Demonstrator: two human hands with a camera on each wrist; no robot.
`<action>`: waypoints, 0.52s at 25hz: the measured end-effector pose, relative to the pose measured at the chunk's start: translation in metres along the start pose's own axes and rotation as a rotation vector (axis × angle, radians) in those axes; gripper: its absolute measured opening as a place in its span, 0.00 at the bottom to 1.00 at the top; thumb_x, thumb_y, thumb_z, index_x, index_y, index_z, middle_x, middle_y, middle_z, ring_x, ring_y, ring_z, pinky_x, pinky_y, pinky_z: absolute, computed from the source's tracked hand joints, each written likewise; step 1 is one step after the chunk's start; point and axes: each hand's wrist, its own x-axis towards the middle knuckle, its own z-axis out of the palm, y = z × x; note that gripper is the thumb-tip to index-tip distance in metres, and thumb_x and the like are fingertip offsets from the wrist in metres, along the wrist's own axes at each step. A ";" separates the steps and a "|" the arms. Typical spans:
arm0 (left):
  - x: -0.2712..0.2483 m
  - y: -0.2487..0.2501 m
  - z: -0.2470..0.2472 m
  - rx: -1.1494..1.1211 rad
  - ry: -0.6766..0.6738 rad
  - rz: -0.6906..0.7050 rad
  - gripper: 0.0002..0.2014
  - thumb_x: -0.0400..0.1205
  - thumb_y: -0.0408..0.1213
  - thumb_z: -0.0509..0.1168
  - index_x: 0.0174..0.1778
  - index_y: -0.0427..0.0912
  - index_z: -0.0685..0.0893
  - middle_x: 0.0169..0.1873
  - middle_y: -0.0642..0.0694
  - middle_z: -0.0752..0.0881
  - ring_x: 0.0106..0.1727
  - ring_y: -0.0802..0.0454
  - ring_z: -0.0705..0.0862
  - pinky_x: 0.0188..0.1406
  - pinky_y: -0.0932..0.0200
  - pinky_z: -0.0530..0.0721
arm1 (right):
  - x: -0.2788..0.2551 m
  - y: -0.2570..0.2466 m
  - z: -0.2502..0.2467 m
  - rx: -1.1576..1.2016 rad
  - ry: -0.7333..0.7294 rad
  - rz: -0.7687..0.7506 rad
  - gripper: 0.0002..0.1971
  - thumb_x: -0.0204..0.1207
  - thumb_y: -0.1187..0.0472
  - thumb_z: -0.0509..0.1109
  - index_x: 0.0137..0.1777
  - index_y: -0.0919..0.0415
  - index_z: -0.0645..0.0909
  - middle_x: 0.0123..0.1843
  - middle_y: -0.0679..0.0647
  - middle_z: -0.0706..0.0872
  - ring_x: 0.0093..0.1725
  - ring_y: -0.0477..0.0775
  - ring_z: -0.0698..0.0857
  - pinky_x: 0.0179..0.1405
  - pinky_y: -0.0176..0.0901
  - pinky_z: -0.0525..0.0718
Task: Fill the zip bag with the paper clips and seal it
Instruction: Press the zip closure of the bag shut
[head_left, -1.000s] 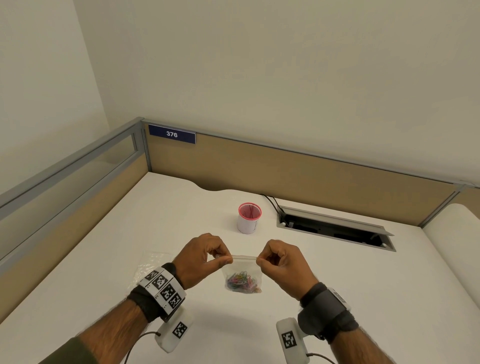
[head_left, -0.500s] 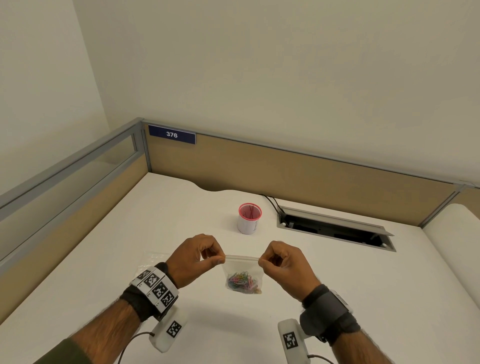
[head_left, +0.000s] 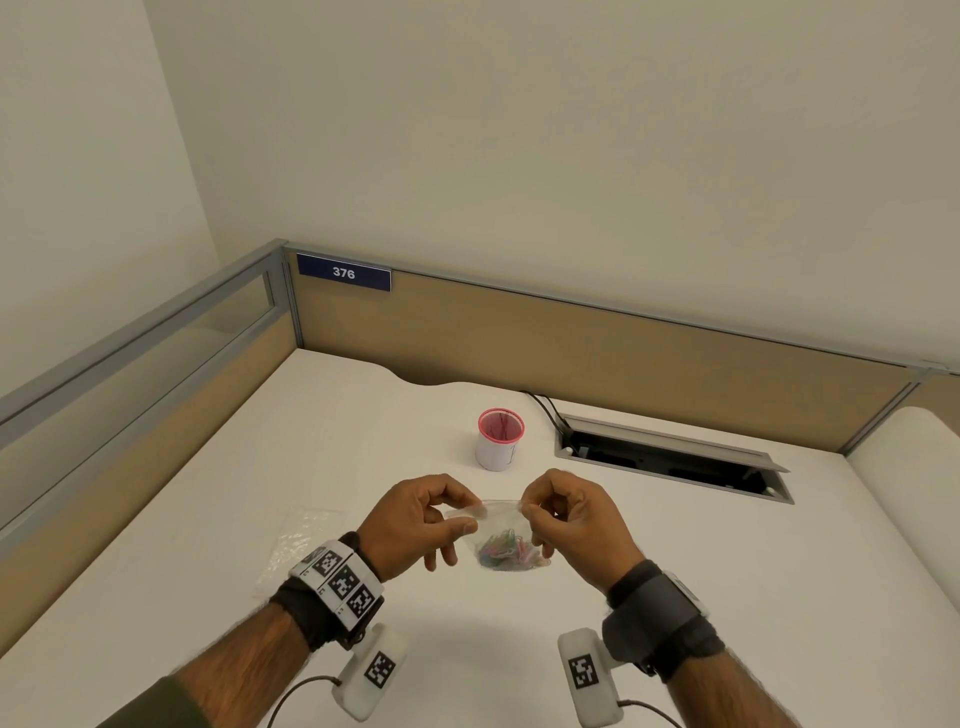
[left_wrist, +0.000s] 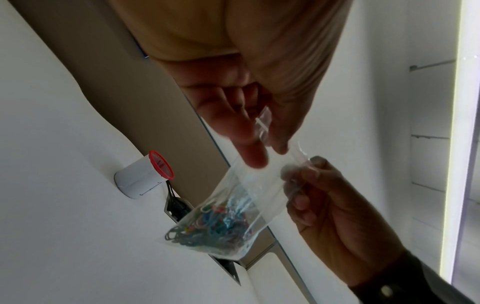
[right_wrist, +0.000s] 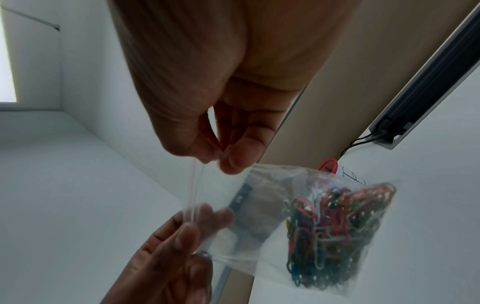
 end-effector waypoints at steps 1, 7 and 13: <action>0.000 -0.001 0.002 0.046 0.002 0.002 0.07 0.78 0.33 0.76 0.49 0.41 0.87 0.42 0.49 0.93 0.26 0.47 0.88 0.21 0.59 0.81 | 0.000 0.000 0.000 0.003 0.000 0.003 0.02 0.76 0.66 0.70 0.43 0.63 0.82 0.38 0.57 0.87 0.30 0.53 0.86 0.28 0.38 0.86; 0.003 -0.004 0.003 0.441 0.103 0.242 0.08 0.73 0.52 0.76 0.45 0.59 0.87 0.38 0.67 0.87 0.40 0.64 0.80 0.39 0.70 0.75 | -0.001 0.000 -0.001 -0.076 0.000 0.008 0.02 0.76 0.62 0.71 0.42 0.58 0.83 0.35 0.50 0.87 0.31 0.52 0.84 0.29 0.32 0.83; 0.009 0.007 0.015 0.436 0.061 0.332 0.10 0.75 0.51 0.71 0.45 0.52 0.91 0.40 0.64 0.88 0.46 0.63 0.83 0.48 0.63 0.80 | -0.001 -0.002 0.006 -0.107 -0.019 0.012 0.03 0.77 0.60 0.71 0.43 0.58 0.83 0.36 0.51 0.87 0.32 0.51 0.84 0.29 0.30 0.82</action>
